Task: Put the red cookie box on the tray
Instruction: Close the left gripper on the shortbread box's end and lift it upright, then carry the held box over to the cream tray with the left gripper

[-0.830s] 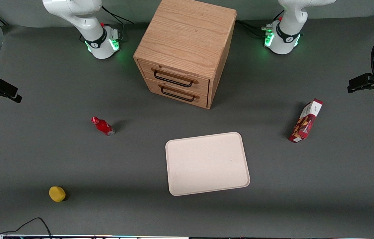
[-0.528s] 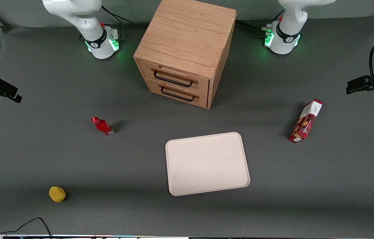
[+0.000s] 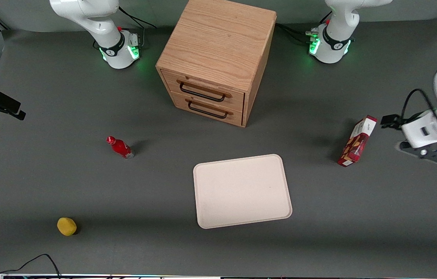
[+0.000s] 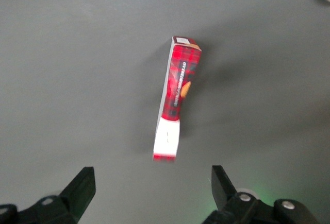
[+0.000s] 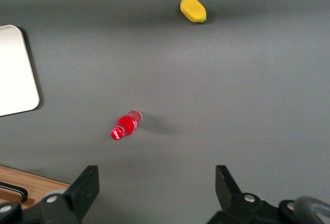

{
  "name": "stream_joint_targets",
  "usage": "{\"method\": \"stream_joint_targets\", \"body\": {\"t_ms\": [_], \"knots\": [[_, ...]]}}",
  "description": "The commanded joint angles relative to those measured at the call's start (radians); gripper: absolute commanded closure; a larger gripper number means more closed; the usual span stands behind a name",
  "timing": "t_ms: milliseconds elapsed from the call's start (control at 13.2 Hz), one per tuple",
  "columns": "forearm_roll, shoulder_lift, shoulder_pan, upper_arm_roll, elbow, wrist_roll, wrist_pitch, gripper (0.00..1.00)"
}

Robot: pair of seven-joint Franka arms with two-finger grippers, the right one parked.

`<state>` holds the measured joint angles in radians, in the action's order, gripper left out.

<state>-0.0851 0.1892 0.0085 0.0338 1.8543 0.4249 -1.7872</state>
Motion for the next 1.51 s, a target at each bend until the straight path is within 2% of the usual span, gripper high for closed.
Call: {"method": "stream_joint_targets", "body": {"t_ms": [0, 302, 377, 528, 755, 906, 1132, 1283, 1434], "knots": [[-0.001, -0.051, -0.005, 0.003, 0.254, 0.060, -0.251, 0.00], [0.027, -0.011, -0.005, 0.003, 0.460, 0.064, -0.614, 0.00], [0.042, 0.010, -0.005, 0.003, 0.468, 0.064, -0.656, 0.19], [0.079, 0.033, -0.005, 0.003, 0.467, 0.064, -0.679, 1.00], [0.097, 0.043, -0.004, 0.003, 0.428, 0.068, -0.654, 1.00], [0.128, 0.035, -0.005, 0.004, 0.363, 0.063, -0.563, 1.00], [0.151, 0.027, -0.007, 0.006, 0.071, -0.006, -0.166, 1.00], [0.151, 0.032, -0.018, -0.015, -0.143, -0.162, 0.048, 1.00], [0.151, 0.041, -0.019, -0.087, -0.304, -0.350, 0.167, 1.00]]}}
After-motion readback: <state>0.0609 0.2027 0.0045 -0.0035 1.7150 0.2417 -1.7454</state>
